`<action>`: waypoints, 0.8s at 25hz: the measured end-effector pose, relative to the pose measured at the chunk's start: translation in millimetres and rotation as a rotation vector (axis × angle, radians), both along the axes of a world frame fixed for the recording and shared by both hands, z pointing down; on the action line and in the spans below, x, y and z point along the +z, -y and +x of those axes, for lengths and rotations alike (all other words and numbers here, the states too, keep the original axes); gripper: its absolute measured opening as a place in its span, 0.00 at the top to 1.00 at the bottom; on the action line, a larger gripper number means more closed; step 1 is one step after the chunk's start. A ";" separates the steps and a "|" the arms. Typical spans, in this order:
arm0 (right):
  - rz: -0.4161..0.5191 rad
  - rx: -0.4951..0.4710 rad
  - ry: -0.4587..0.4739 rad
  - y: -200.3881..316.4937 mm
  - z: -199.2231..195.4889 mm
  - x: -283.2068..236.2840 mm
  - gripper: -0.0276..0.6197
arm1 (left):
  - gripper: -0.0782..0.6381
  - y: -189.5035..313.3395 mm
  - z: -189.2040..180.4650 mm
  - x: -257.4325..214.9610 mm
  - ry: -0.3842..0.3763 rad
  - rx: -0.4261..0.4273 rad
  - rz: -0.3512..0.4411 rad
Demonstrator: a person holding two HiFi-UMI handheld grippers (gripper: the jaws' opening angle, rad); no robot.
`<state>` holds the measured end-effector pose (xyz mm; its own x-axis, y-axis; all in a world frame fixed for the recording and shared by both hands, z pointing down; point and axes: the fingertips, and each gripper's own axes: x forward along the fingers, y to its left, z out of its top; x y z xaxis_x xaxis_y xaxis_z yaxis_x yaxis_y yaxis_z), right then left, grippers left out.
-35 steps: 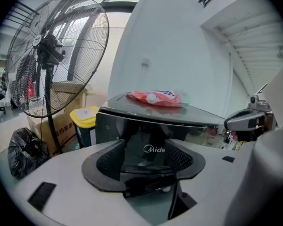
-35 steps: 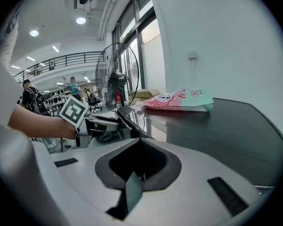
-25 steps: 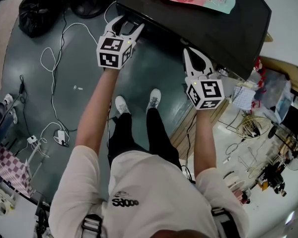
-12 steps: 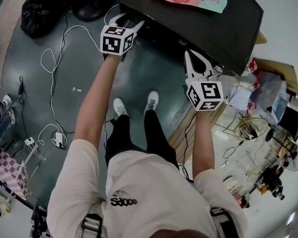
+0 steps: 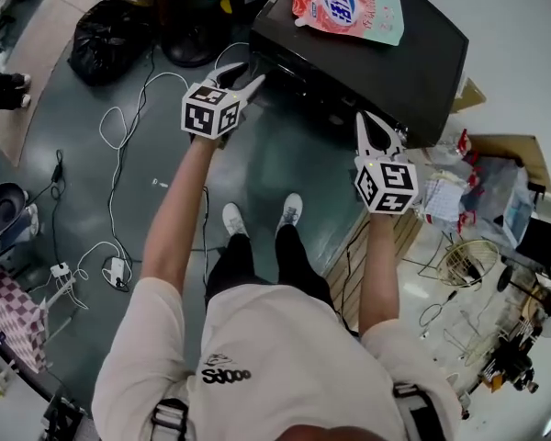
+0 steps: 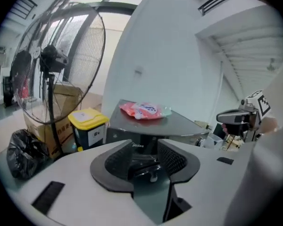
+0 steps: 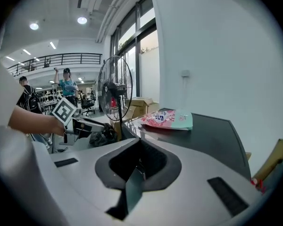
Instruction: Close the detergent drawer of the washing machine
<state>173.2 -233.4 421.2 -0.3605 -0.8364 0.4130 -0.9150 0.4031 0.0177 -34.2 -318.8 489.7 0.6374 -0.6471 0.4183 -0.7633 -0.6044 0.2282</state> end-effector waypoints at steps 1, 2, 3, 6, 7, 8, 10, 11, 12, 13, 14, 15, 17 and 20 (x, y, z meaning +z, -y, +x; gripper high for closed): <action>0.006 -0.005 -0.002 -4.9 -2.9 -6.6 0.95 | 0.66 -9.4 -6.7 -11.6 0.012 -0.007 0.023; 0.012 -0.015 -0.006 -10.3 -6.7 -13.7 0.95 | 0.70 -20.0 -13.0 -22.8 0.027 -0.013 0.043; 0.020 -0.030 -0.012 -15.7 -11.4 -21.8 0.95 | 0.76 -31.0 -19.6 -34.0 0.044 -0.022 0.062; 0.053 -0.094 -0.038 -26.2 -29.8 -51.4 0.95 | 0.86 -60.6 -37.4 -71.7 0.081 -0.045 0.128; 0.066 -0.114 -0.047 -28.4 -35.9 -62.5 0.95 | 0.87 -69.4 -41.2 -85.1 0.089 -0.043 0.152; 0.079 -0.131 -0.054 -30.5 -41.4 -73.4 0.95 | 0.87 -77.4 -43.8 -98.1 0.099 -0.037 0.174; 0.103 -0.159 -0.061 -33.3 -51.6 -93.4 0.95 | 0.87 -89.5 -46.6 -122.9 0.121 -0.020 0.216; 0.116 -0.173 -0.064 -33.9 -57.4 -102.1 0.95 | 0.87 -93.4 -48.2 -135.4 0.127 -0.016 0.238; 0.130 -0.187 -0.068 -34.2 -63.9 -110.2 0.95 | 0.87 -96.4 -50.8 -148.2 0.131 -0.017 0.260; 0.146 -0.203 -0.074 -34.9 -71.0 -117.9 0.95 | 0.87 -99.2 -54.1 -161.4 0.131 -0.025 0.282; 0.164 -0.219 -0.083 -36.4 -78.1 -126.1 0.95 | 0.87 -102.3 -57.6 -174.6 0.130 -0.034 0.304; 0.183 -0.235 -0.091 -38.6 -84.7 -135.1 0.95 | 0.87 -105.9 -60.6 -187.9 0.129 -0.044 0.326; 0.222 -0.264 -0.100 -44.3 -96.2 -155.5 0.95 | 0.87 -113.8 -65.9 -213.9 0.124 -0.064 0.370; 0.278 -0.302 -0.107 -51.9 -110.9 -184.1 0.95 | 0.87 -125.0 -76.4 -246.8 0.111 -0.102 0.428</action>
<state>62.3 -181.6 237.1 -0.5738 -0.7847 0.2346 -0.7436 0.6192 0.2523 -110.6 -193.7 242.9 0.5278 -0.8338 0.1617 -0.8296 -0.5469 -0.1125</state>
